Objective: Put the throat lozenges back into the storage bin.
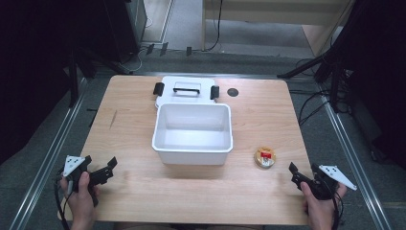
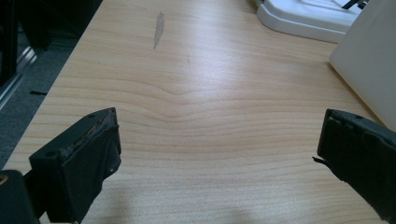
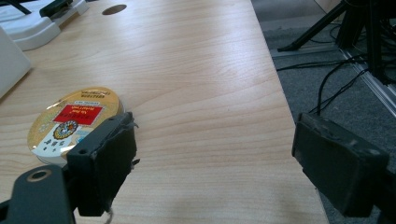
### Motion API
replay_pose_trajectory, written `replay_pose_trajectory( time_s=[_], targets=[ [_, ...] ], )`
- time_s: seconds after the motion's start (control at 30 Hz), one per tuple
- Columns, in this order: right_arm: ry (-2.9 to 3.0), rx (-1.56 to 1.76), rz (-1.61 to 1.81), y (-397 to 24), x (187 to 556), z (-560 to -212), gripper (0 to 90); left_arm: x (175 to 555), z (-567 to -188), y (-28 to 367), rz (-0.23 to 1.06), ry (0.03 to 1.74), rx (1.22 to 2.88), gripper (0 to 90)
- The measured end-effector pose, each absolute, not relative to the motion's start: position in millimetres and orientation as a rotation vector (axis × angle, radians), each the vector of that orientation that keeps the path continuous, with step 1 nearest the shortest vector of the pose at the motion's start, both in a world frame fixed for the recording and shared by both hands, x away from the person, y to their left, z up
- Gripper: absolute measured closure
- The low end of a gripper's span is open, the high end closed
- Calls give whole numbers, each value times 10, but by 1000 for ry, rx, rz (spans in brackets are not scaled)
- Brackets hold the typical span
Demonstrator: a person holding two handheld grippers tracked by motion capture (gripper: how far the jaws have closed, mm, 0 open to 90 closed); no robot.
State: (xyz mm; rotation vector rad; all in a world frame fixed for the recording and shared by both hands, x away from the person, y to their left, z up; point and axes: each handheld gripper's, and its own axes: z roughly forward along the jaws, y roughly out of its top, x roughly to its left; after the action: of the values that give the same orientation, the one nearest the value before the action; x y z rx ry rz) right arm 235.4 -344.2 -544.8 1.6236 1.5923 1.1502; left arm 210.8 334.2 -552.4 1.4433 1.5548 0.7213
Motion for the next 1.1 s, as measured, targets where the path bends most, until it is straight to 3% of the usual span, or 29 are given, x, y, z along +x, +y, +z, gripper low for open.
replay_pose_trajectory(
  time_s=[0.4, 1.1],
  targets=[
    [1678, 1630, 1084, -3323, 2362, -5392, 143, 2110, -5524, 3341, 713, 1562, 1440, 0],
    [2058, 1623, 838, -2917, 2723, -4885, 136, 2116, -5526, 3353, 698, 1558, 1446, 0]
  ],
)
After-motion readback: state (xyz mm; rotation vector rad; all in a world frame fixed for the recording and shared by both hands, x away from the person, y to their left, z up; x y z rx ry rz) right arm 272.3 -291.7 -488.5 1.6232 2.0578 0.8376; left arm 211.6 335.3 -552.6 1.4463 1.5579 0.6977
